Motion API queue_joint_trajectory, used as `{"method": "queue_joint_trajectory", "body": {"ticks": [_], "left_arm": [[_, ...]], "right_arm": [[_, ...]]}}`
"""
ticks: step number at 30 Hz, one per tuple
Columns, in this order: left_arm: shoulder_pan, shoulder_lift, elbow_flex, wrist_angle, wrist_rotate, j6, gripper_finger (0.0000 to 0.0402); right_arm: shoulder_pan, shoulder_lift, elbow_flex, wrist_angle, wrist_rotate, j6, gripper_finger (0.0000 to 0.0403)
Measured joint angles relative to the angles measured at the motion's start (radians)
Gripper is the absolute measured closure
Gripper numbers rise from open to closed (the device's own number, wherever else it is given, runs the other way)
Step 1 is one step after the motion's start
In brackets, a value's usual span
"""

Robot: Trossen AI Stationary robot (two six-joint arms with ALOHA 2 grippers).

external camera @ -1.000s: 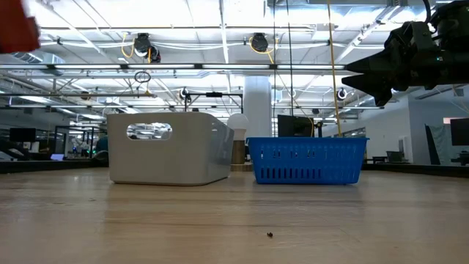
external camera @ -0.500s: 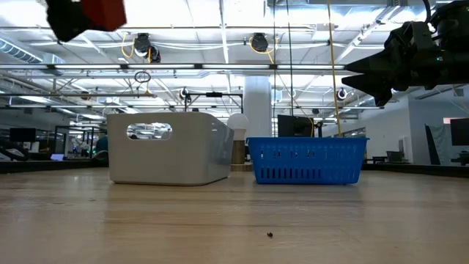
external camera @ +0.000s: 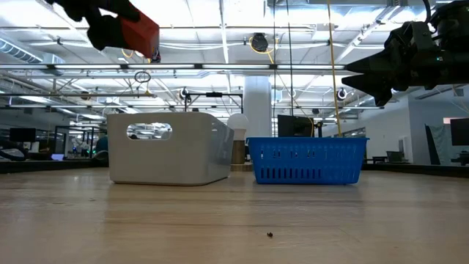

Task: Pick & Place Office items
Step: Put the red charger adapter into the gray bin

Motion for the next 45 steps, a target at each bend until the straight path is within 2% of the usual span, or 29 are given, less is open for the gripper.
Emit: {"method": "queue_joint_trajectory", "body": {"ticks": [6, 12, 27, 35, 40, 45], "left_arm": [[0.085, 0.039, 0.001, 0.006, 0.048, 0.104, 0.0069], [0.139, 0.130, 0.001, 0.027, 0.106, 0.160, 0.0069], [0.159, 0.318, 0.001, 0.035, 0.134, 0.202, 0.0068], [0.159, 0.348, 0.001, 0.038, 0.130, 0.202, 0.0067], [0.159, 0.348, 0.001, 0.038, 0.077, 0.202, 0.0031], [0.159, 0.348, 0.001, 0.040, 0.076, 0.209, 0.0008]], "right_arm": [[0.000, 0.000, 0.000, 0.000, 0.000, 0.000, 0.0206], [0.000, 0.000, 0.000, 0.000, 0.000, 0.000, 0.0206], [0.000, 0.000, 0.000, 0.000, 0.000, 0.000, 0.0206], [0.000, 0.000, 0.000, 0.000, 0.000, 0.000, 0.0206], [0.000, 0.000, 0.000, 0.000, 0.000, 0.000, 0.0206], [0.000, 0.000, 0.000, 0.000, 0.000, 0.000, 0.0206]]}}
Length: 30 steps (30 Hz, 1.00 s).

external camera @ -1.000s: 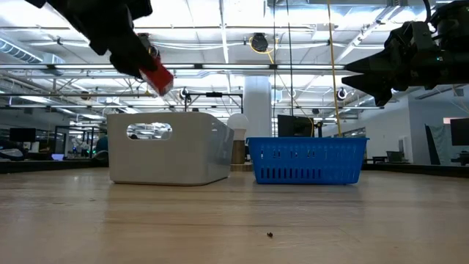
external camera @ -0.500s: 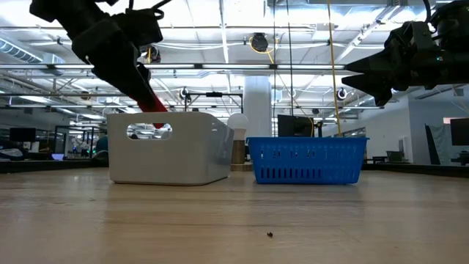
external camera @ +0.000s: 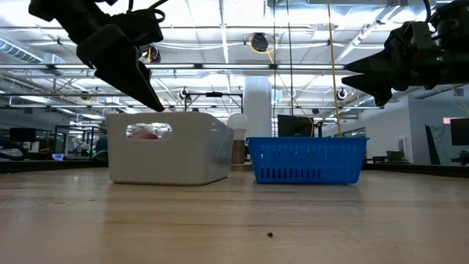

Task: Pick & Place Office items
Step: Put the red charger adapter into the gray bin, then put the green charger adapter into the gray bin

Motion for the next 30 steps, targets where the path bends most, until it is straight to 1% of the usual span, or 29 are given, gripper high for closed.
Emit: {"method": "queue_joint_trajectory", "body": {"ticks": [5, 12, 16, 19, 22, 25, 27, 30], "left_arm": [[0.000, 0.000, 0.000, 0.000, -0.001, 0.000, 0.0011], [0.000, -0.001, 0.000, 0.000, -0.003, -0.008, 0.0004], [0.000, -0.001, 0.000, -0.006, 0.018, -0.024, 0.0004], [0.000, -0.006, 0.036, -0.101, 0.055, -0.070, 0.0003], [0.000, -0.011, 0.126, -0.269, 0.046, -0.084, 0.0004], [0.000, -0.010, 0.217, -0.437, 0.031, -0.053, 0.0004], [0.000, -0.010, 0.271, -0.476, 0.037, -0.021, 0.0004], [0.000, -0.010, 0.333, -0.502, 0.081, 0.016, 0.0004]], "right_arm": [[0.000, 0.000, 0.000, 0.000, 0.000, 0.000, 0.0206], [0.000, 0.000, 0.000, 0.000, 0.000, 0.000, 0.0206], [0.000, 0.000, 0.000, 0.000, 0.000, 0.000, 0.0206], [0.000, 0.000, 0.000, 0.000, 0.000, 0.000, 0.0206], [0.000, 0.000, 0.000, 0.000, 0.000, 0.000, 0.0206], [0.000, 0.000, 0.000, 0.000, 0.000, 0.000, 0.0206], [0.000, 0.000, 0.000, 0.000, 0.000, 0.000, 0.0206], [0.000, 0.000, 0.000, 0.000, 0.000, 0.000, 0.0206]]}}
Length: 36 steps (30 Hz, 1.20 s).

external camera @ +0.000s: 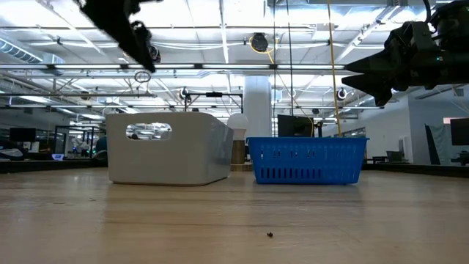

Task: Pick & Place Office items
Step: Put the green charger adapter into the gray bin

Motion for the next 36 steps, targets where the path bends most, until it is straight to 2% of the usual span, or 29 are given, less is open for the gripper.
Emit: {"method": "queue_joint_trajectory", "body": {"ticks": [7, 14, 16, 23, 30, 36], "left_arm": [[-0.008, 0.000, 0.130, 0.001, 0.097, 0.003, 0.0004], [-0.045, 0.000, 0.173, 0.008, 0.148, -0.020, 0.0004], [-0.055, 0.000, 0.173, 0.004, 0.165, -0.069, 0.0005], [-0.188, -0.025, 0.174, -0.040, 0.082, -0.205, 0.0004], [-0.287, -0.018, 0.174, -0.054, 0.101, -0.418, 0.0004], [-0.351, 0.061, 0.186, -0.071, 0.113, -0.564, 0.0004]], "right_arm": [[0.000, 0.000, 0.000, 0.000, 0.000, 0.000, 0.0206], [0.000, 0.000, 0.000, 0.000, 0.000, 0.000, 0.0206], [0.000, 0.000, 0.000, 0.000, 0.000, 0.000, 0.0206], [0.000, 0.000, 0.000, 0.000, 0.000, 0.000, 0.0206], [0.000, 0.000, 0.000, 0.000, 0.000, 0.000, 0.0206], [0.000, 0.000, 0.000, 0.000, 0.000, 0.000, 0.0206]]}}
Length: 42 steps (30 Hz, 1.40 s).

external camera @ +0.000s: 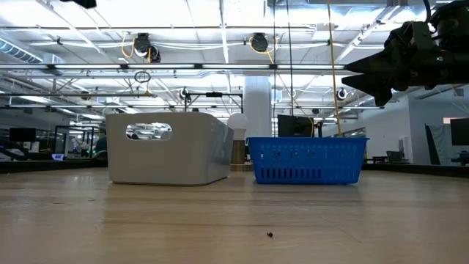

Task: Pick & Place Office items
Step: Put the green charger adapter into the gray bin

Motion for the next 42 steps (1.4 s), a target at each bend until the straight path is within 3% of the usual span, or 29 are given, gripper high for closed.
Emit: {"method": "queue_joint_trajectory", "body": {"ticks": [6, 10, 16, 22, 27, 42], "left_arm": [[-0.048, 0.149, 0.142, -0.014, 0.001, -0.061, 0.0004], [-0.076, 0.254, 0.286, -0.120, -0.001, -0.082, 0.0005], [-0.131, 0.373, 0.424, -0.224, 0.024, -0.243, 0.0005], [-0.202, 0.459, 0.447, -0.229, 0.105, -0.435, 0.0005], [-0.243, 0.517, 0.447, -0.229, 0.116, -0.488, 0.0005], [-0.268, 0.589, 0.448, -0.263, 0.060, -0.347, 0.0005]], "right_arm": [[0.000, 0.000, 0.000, 0.000, 0.000, 0.000, 0.0206], [0.000, 0.000, 0.000, 0.000, 0.000, 0.000, 0.0206], [0.000, 0.000, 0.000, 0.000, 0.000, 0.000, 0.0206], [0.000, 0.000, 0.000, 0.000, 0.000, 0.000, 0.0206], [0.000, 0.000, 0.000, 0.000, 0.000, 0.000, 0.0206], [0.000, 0.000, 0.000, 0.000, 0.000, 0.000, 0.0206]]}}
